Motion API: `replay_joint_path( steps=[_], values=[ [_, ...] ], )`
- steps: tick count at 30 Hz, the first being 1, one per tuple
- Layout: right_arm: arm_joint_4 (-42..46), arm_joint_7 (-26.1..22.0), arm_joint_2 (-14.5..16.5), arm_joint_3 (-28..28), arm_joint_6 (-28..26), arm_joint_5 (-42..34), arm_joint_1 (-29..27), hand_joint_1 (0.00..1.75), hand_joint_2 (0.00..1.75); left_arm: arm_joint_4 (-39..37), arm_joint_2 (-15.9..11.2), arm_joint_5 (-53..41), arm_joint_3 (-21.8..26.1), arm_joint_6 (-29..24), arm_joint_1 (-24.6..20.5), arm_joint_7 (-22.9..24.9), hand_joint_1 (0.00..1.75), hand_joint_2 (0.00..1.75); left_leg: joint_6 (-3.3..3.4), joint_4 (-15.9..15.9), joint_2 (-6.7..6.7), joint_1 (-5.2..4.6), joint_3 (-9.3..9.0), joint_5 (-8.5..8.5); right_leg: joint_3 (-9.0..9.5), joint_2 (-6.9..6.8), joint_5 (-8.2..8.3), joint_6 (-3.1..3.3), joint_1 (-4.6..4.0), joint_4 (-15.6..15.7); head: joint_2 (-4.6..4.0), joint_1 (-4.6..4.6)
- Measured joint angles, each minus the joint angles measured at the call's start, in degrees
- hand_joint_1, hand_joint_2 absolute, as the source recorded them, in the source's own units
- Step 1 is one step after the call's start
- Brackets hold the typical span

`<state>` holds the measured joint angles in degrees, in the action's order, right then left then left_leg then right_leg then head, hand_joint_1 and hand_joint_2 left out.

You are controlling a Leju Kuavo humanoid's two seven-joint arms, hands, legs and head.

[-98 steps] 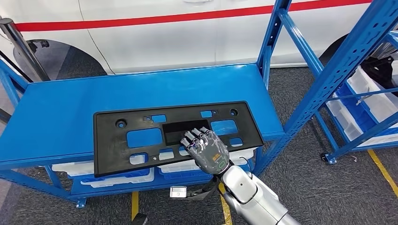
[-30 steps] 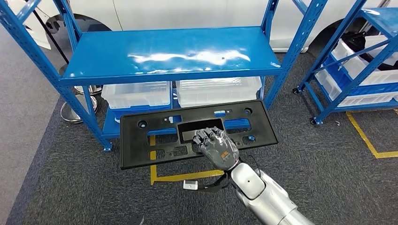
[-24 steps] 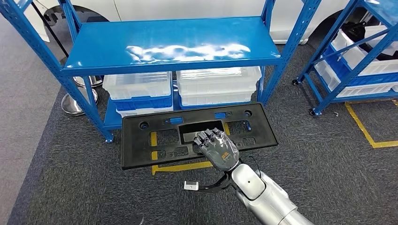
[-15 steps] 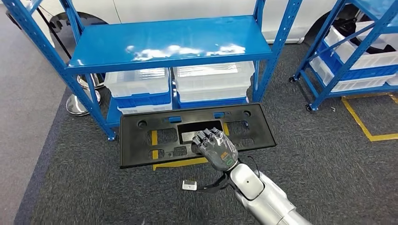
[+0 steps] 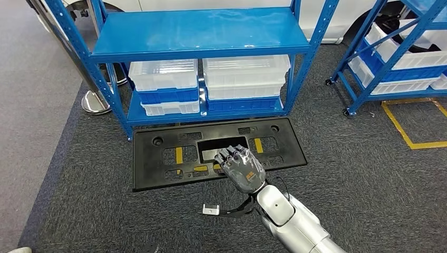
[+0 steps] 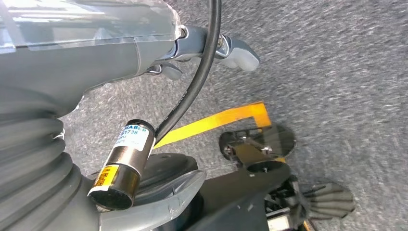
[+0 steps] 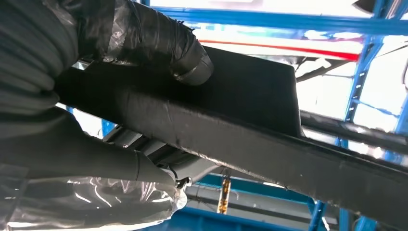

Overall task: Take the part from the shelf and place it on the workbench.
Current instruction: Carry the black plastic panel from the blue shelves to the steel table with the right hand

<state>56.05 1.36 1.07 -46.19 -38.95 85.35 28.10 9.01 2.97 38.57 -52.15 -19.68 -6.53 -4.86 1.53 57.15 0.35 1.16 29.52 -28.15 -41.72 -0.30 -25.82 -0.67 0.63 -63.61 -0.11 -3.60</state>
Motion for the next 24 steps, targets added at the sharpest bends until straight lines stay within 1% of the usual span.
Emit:
replay_joint_path(
  steps=[1, 2, 3, 4, 5, 6, 7, 8, 9, 10, 11, 12, 13, 14, 15, 16, 17, 18, 19, 20, 21, 22, 23, 24],
  values=[
    [0.0, -0.1, 0.0, 0.0, 0.0, 0.0, -0.1, 1.68, 1.75, 0.0, 0.0, 0.0, 0.0, 0.0, 0.0, 0.0, 0.00, 1.75, 0.29, 0.0, 0.05, -0.04, 0.92, 0.76, -0.78, 0.06, -3.25, -0.28, 0.06, -3.4, 0.00, -0.02],
    [0.0, -0.1, 0.0, 0.0, 0.0, -0.1, -0.1, 1.68, 1.75, 0.0, 0.0, 0.0, 0.0, 0.0, 0.0, 0.0, 0.00, 1.75, 0.41, 0.1, 0.08, -0.07, 1.87, 1.50, -1.40, 0.08, -5.73, -0.52, 0.13, -7.2, 0.00, -0.02],
    [0.0, -0.2, 0.0, 0.1, 0.0, -0.1, -0.2, 1.68, 1.75, 0.0, 0.0, 0.0, 0.0, 0.0, 0.0, 0.0, 0.00, 1.75, 0.39, 0.2, 0.10, -0.09, 2.82, 2.17, -1.63, 0.07, -6.70, -0.71, 0.19, -10.4, 0.00, -0.02],
    [-0.1, -0.2, 0.0, 0.1, 0.0, -0.1, -0.3, 1.68, 1.75, 0.0, -0.1, 0.0, 0.0, 0.0, 0.0, 0.0, 0.00, 1.75, 0.30, 0.3, 0.12, -0.09, 3.77, 2.81, -1.17, 0.07, -6.22, -0.81, 0.25, -12.1, 0.00, -0.02],
    [-0.1, -0.2, 0.0, 0.1, 0.0, -0.2, -0.3, 1.68, 1.75, 0.0, -0.1, 0.0, 0.0, 0.0, 0.0, 0.0, 0.00, 1.75, 0.15, 0.5, 0.13, -0.09, 4.71, 3.39, 0.13, 0.07, -4.82, -0.82, 0.29, -12.0, 0.00, -0.02],
    [-0.2, -0.3, 0.0, 0.1, 0.0, -0.2, -0.3, 1.68, 1.75, 0.0, -0.1, 0.0, 0.0, 0.0, 0.0, 0.0, 0.00, 1.75, -0.02, 0.7, 0.12, -0.08, 5.55, 3.90, 2.34, 0.07, -3.23, -0.73, 0.33, -9.9, 0.00, -0.02],
    [-0.2, -0.3, 0.0, 0.1, 0.0, -0.2, -0.3, 1.68, 1.75, 0.0, -0.1, 0.0, -0.1, 0.0, 0.0, 0.0, 0.00, 1.75, -0.24, 0.9, 0.10, -0.10, 6.27, 4.35, 5.31, 0.11, -2.45, -0.52, 0.33, -6.3, 0.00, -0.01],
    [-0.2, -0.4, 0.1, 0.1, 0.0, -0.3, -0.2, 1.68, 1.75, 0.0, -0.1, 0.0, -0.1, 0.0, 0.0, 0.0, 0.00, 1.75, -0.52, 1.1, 0.09, -0.17, 6.83, 4.76, 8.39, 0.19, -2.62, -0.24, 0.21, -1.9, 0.00, 0.00],
    [-0.2, -0.4, 0.2, 0.2, 0.0, -0.4, -0.2, 1.68, 1.75, 0.0, -0.1, 0.0, -0.2, 0.0, 0.0, 0.0, 0.00, 1.75, -0.85, 1.1, 0.09, -0.24, 7.22, 5.25, 10.80, 0.26, -3.35, 0.02, 0.08, 1.8, 0.00, 0.02],
    [-0.2, -0.4, 0.2, 0.2, 0.0, -0.5, -0.2, 1.68, 1.75, 0.0, -0.1, 0.0, -0.3, 0.0, 0.0, 0.0, 0.00, 1.75, -1.21, 1.1, 0.10, -0.27, 7.50, 5.78, 12.23, 0.33, -4.10, 0.28, -0.10, 4.3, 0.00, 0.04],
    [-0.2, -0.5, 0.3, 0.3, 0.0, -0.6, -0.2, 1.68, 1.75, 0.0, -0.1, -0.1, -0.3, 0.0, 0.1, 0.0, 0.00, 1.75, -1.61, 0.8, 0.10, -0.30, 7.66, 6.39, 12.63, 0.36, -4.34, 0.54, -0.27, 5.7, 0.00, 0.04],
    [-0.2, -0.5, 0.3, 0.3, 0.0, -0.7, -0.2, 1.68, 1.75, 0.0, -0.1, -0.1, -0.4, 0.0, 0.1, 0.0, 0.00, 1.75, -1.99, 0.6, 0.10, -0.26, 7.87, 6.76, 12.39, 0.31, -4.02, 0.90, -0.15, 6.1, 0.00, 0.03],
    [-0.2, -0.5, 0.3, 0.3, 0.0, -0.9, -0.3, 1.68, 1.75, 0.0, -0.2, -0.1, -0.4, -0.1, 0.2, 0.0, 0.00, 1.75, -2.32, 0.7, 0.07, -0.21, 8.21, 6.52, 12.01, 0.23, -3.48, 1.31, -0.07, 6.3, 0.00, 0.04],
    [-0.3, -0.5, 0.4, 0.3, 0.0, -1.0, -0.3, 1.68, 1.75, 0.0, -0.2, -0.1, -0.5, -0.1, 0.2, 0.0, 0.00, 1.75, -2.58, 1.7, 0.04, -0.19, 8.83, 5.27, 11.59, 0.14, -2.95, 1.86, 0.04, 6.6, 0.00, 0.05],
    [-0.3, -0.5, 0.4, 0.3, 0.0, -1.0, -0.3, 1.68, 1.75, 0.0, -0.2, -0.1, -0.6, -0.2, 0.3, -0.1, 0.00, 1.75, -2.76, 3.9, 0.03, -0.15, 9.79, 3.13, 11.11, 0.04, -2.45, 2.33, 0.14, 6.7, 0.00, 0.06],
    [-0.3, -0.5, 0.5, 0.3, 0.0, -1.0, -0.3, 1.68, 1.75, 0.0, -0.3, -0.1, -0.7, -0.2, 0.3, -0.2, 0.00, 1.75, -2.90, 7.3, 0.01, -0.12, 10.98, 0.55, 10.58, -0.03, -2.03, 2.65, 0.00, 6.7, 0.00, 0.08],
    [-0.4, -0.6, 0.5, 0.3, 0.0, -1.1, -0.3, 1.68, 1.75, 0.0, -0.2, -0.1, -0.8, -0.2, 0.3, -0.2, 0.00, 1.75, -3.04, 11.4, 0.00, -0.09, 12.22, -1.75, 10.03, -0.08, -1.63, 2.89, -0.12, 6.7, 0.00, 0.08],
    [-0.4, -0.6, 0.5, 0.3, 0.0, -1.1, -0.4, 1.68, 1.75, 0.0, -0.2, -0.1, -0.9, -0.2, 0.2, -0.3, 0.00, 1.75, -3.17, 14.9, 0.00, -0.07, 13.08, -2.97, 9.53, -0.13, -1.29, 2.94, -0.24, 6.6, 0.00, 0.08],
    [-0.4, -0.7, 0.5, 0.3, 0.1, -1.1, -0.4, 1.68, 1.75, 0.0, -0.2, -0.1, -1.0, -0.3, 0.2, -0.3, 0.00, 1.75, -3.25, 16.9, 0.00, -0.06, 13.15, -2.96, 9.05, -0.16, -0.98, 2.95, -0.34, 6.4, 0.00, 0.07],
    [-0.5, -0.8, 0.5, 0.3, 0.1, -1.2, -0.5, 1.68, 1.75, 0.0, -0.2, -0.1, -1.0, -0.3, 0.2, -0.3, 0.00, 1.75, -3.24, 16.8, 0.00, -0.05, 12.21, -1.94, 8.62, -0.17, -0.76, 2.92, -0.41, 6.2, 0.00, 0.07],
    [-0.5, -0.9, 0.5, 0.3, 0.1, -1.4, -0.5, 1.68, 1.75, 0.0, -0.2, -0.1, -1.1, -0.3, 0.2, -0.3, 0.00, 1.75, -3.14, 14.6, 0.00, -0.06, 10.26, -0.47, 8.26, -0.14, -0.62, 2.88, -0.45, 6.0, 0.00, 0.08],
    [-0.5, -1.0, 0.5, 0.3, 0.1, -1.7, -0.5, 1.68, 1.75, 0.0, -0.2, -0.1, -1.2, -0.3, 0.2, -0.3, 0.00, 1.75, -2.90, 10.5, -0.01, -0.09, 7.51, 0.64, 7.95, -0.12, -0.54, 2.81, -0.46, 5.7, 0.00, 0.07],
    [-0.5, -1.2, 0.5, 0.3, 0.1, -2.1, -0.5, 1.68, 1.75, 0.0, -0.3, -0.1, -1.2, -0.3, 0.1, -0.4, 0.00, 1.75, -2.66, 6.5, -0.05, -0.23, 4.80, 1.05, 7.63, -0.12, -0.49, 2.67, -0.52, 5.4, 0.00, 0.07],
    [-0.5, -1.4, 0.5, 0.3, 0.1, -2.6, -0.4, 1.68, 1.75, 0.0, -0.3, -0.1, -1.3, -0.3, 0.1, -0.4, 0.00, 1.75, -2.42, 3.3, -0.07, -0.37, 2.80, 1.03, 7.39, -0.13, -0.39, 2.45, -0.58, 5.2, 0.00, 0.07]
  ],
)
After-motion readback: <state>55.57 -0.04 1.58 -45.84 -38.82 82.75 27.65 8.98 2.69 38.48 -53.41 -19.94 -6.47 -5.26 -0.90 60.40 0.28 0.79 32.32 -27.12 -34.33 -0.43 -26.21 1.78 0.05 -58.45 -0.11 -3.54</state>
